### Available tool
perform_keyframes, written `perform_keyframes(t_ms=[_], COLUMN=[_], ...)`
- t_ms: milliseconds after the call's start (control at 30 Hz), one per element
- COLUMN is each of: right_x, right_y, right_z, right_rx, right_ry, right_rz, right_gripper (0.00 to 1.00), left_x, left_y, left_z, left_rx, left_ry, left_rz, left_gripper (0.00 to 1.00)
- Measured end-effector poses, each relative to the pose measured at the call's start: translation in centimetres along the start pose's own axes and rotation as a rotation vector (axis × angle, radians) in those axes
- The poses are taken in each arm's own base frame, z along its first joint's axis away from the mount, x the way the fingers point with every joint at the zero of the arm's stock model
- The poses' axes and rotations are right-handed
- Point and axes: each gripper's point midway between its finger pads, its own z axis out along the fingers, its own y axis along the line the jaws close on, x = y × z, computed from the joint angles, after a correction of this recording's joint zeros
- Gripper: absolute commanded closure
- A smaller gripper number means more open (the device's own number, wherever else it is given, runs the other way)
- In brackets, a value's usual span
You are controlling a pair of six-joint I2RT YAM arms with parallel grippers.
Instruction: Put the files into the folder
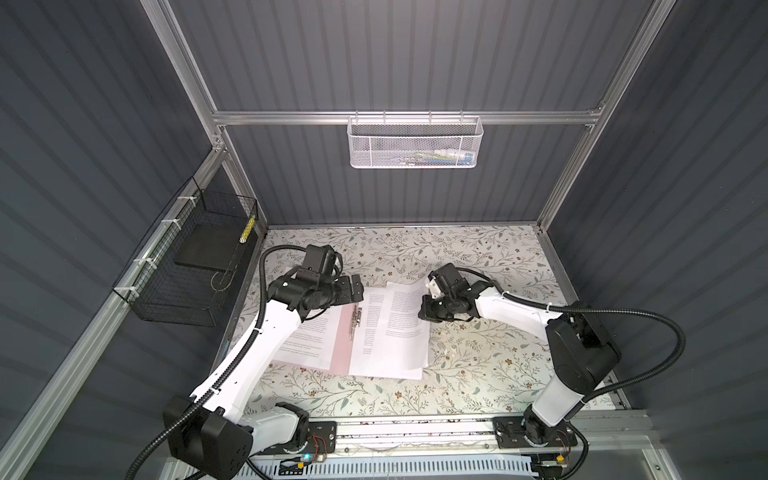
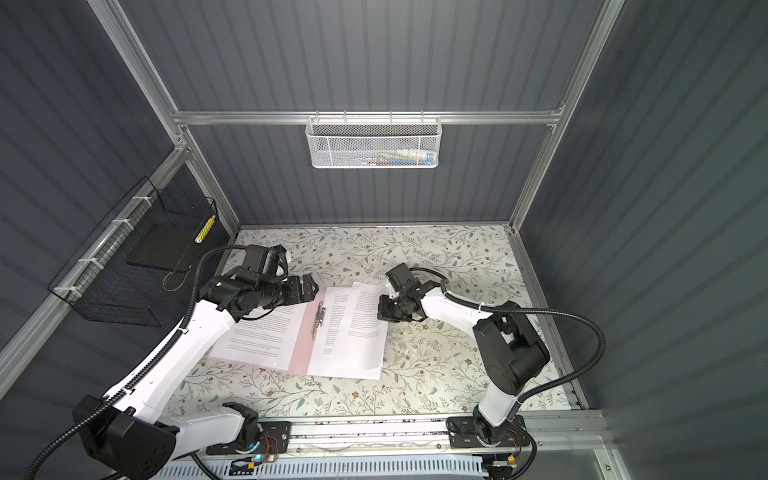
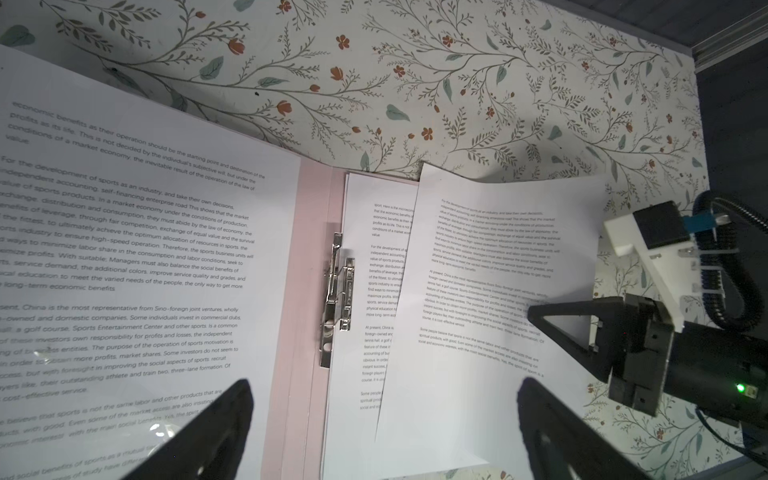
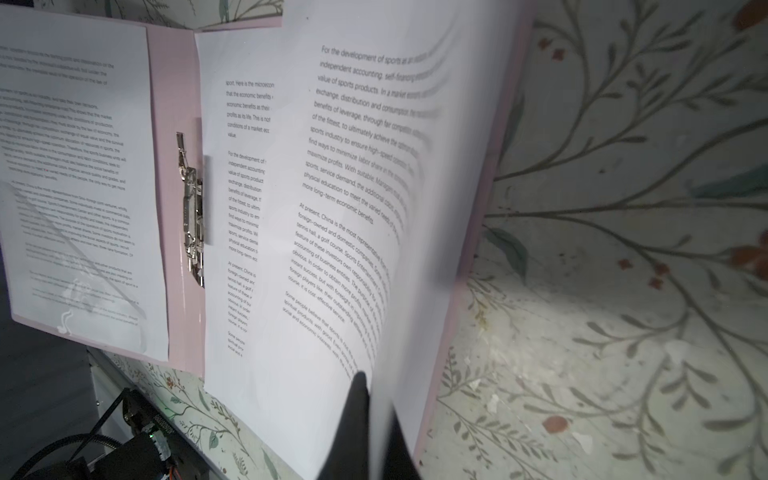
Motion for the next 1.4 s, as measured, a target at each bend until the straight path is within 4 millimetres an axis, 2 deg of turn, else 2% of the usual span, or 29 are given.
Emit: perform_keyframes(t_ms=[133, 333, 633, 1067, 1400], right_x=[0.1, 0.3, 0.2, 0.7, 1.2], right_y=[0.3, 1.2, 2.7, 3.3, 3.2], right_z=[1.2, 2.1, 3.2, 3.5, 4.5], right_rx=[-0.008, -0.025, -0.053, -0.071, -0.063], right_ry=[-0.001, 0.003, 0.006, 0.024, 0.043], right_rz=[-0.015, -0.033, -0.045, -0.049, -0.046], right_gripper=[1.00, 1.00, 1.00, 1.00, 1.00], left_x=[1.0, 1.2, 1.6, 4.1, 4.3], left_y=[0.5, 0.6, 0.5, 0.8, 0.6], left_z=[-0.3, -1.0, -0.8, -0.7, -0.5], left_rx=[-0.009, -0.006, 0.004, 0.022, 0.035], left_ry=[0.017, 0.010, 0.026, 0.095, 0.109], left_rz=[0.004, 0.010, 0.010, 0.013, 0.012], left_gripper=[0.00, 0.00, 0.00, 0.00, 0.00])
